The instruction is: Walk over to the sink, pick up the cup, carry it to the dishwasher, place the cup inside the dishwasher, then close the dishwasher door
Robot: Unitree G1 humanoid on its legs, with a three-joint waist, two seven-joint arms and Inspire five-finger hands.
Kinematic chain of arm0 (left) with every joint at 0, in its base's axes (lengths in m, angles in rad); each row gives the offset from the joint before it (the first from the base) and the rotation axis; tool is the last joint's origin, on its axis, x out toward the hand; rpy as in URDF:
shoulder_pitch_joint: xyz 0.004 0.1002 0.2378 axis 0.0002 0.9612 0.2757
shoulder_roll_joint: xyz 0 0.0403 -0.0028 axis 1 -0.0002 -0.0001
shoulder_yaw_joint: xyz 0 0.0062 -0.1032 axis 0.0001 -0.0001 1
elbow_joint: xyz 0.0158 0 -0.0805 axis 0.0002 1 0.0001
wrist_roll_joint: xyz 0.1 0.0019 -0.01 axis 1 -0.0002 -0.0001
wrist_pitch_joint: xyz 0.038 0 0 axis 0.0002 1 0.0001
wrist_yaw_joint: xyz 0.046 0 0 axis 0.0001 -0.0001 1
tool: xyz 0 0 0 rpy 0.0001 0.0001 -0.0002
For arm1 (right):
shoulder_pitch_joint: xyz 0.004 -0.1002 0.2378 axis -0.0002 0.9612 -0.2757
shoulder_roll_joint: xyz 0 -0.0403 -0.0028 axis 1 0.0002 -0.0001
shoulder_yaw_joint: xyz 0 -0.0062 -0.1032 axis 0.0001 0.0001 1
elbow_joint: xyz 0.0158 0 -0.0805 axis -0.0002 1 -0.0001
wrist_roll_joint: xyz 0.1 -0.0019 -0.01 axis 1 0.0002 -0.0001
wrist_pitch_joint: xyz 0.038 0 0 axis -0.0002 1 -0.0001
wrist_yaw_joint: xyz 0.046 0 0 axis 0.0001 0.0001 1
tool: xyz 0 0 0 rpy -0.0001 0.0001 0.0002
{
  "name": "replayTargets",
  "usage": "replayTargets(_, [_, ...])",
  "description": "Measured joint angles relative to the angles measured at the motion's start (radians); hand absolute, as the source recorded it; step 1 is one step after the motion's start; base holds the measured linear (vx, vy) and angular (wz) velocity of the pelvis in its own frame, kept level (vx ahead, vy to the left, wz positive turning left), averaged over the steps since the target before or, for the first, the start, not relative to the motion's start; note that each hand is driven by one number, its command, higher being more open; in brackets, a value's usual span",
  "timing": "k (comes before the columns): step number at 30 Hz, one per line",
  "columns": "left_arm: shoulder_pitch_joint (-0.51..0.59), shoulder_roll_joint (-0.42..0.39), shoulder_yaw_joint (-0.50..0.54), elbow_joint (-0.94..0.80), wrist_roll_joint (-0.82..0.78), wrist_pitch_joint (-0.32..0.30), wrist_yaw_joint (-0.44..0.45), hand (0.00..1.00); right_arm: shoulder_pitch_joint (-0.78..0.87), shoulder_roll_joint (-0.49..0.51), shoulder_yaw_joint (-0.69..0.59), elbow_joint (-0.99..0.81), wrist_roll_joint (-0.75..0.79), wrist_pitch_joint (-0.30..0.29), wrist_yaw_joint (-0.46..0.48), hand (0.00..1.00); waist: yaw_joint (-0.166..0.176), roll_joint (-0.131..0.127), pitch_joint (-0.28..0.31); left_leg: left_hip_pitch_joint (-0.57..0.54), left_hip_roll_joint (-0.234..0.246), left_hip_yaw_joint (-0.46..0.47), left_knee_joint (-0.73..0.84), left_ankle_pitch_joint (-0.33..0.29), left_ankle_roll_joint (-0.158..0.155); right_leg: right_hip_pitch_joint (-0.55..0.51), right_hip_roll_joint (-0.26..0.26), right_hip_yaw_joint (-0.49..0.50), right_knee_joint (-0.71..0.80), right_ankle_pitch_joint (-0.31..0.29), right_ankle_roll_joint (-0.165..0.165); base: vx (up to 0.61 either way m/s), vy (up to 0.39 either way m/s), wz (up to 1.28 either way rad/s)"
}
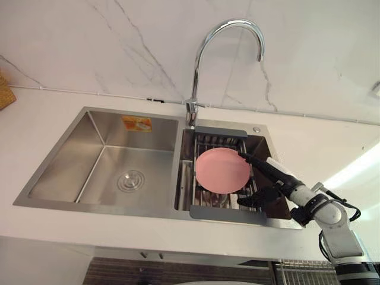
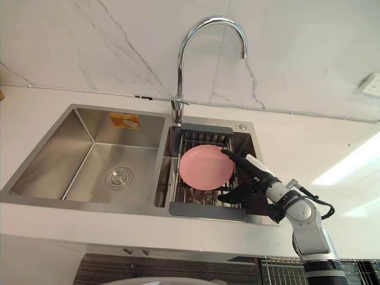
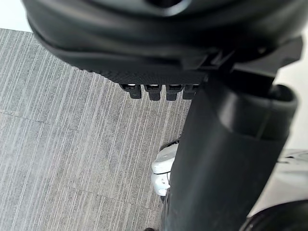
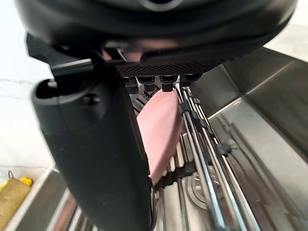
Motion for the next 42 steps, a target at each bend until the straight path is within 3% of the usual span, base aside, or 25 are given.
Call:
replayTargets(5, [-0.001,-0.011,0.0,0.0,0.0,0.005,0.0,1.0,0.0,0.0,0.001,0.016,-0.073,-0.044,-0.03,1.0,0.001,0.025,-0.007,-0.007,0.0,-0.011,0.0,0.004,0.001,0.0,0.0,-0.008,-0.001,0.001,0.0,0.0,-0.008,0.05])
replayTargets(11, [-0.002,-0.015,0.0,0.0,-0.001,0.005,0.0,1.0,0.0,0.0,0.004,0.03,-0.257,-0.144,-0.193,1.0,0.002,0.032,-0.007,-0.012,0.0,-0.019,0.0,0.006,0.002,0.0,0.001,-0.012,-0.004,0.004,-0.001,0.0,-0.004,0.03])
replayTargets(20, [0.0,-0.026,0.0,0.0,-0.003,0.005,0.0,1.0,0.0,0.003,0.003,-0.006,-0.492,-0.225,-0.366,1.0,0.002,0.052,-0.009,-0.013,0.0,-0.019,0.0,0.006,0.002,0.0,0.002,-0.011,-0.006,0.007,-0.002,0.0,0.0,0.0])
replayTargets(25, [0.0,-0.028,0.0,-0.004,-0.002,0.005,0.001,1.0,0.0,0.006,0.006,-0.013,-0.513,-0.253,-0.369,1.0,0.007,0.057,-0.008,-0.015,0.0,-0.024,0.0,0.006,0.002,0.001,0.002,-0.014,-0.007,0.007,-0.002,0.0,0.0,0.0])
replayTargets(42, [0.004,-0.028,0.001,-0.025,-0.001,0.008,0.001,1.0,0.0,0.006,0.039,-0.014,-0.448,-0.263,-0.295,1.0,0.026,0.056,-0.007,-0.022,-0.001,-0.043,0.0,0.009,0.006,0.007,0.003,-0.03,-0.01,0.007,-0.001,0.0,-0.005,0.03])
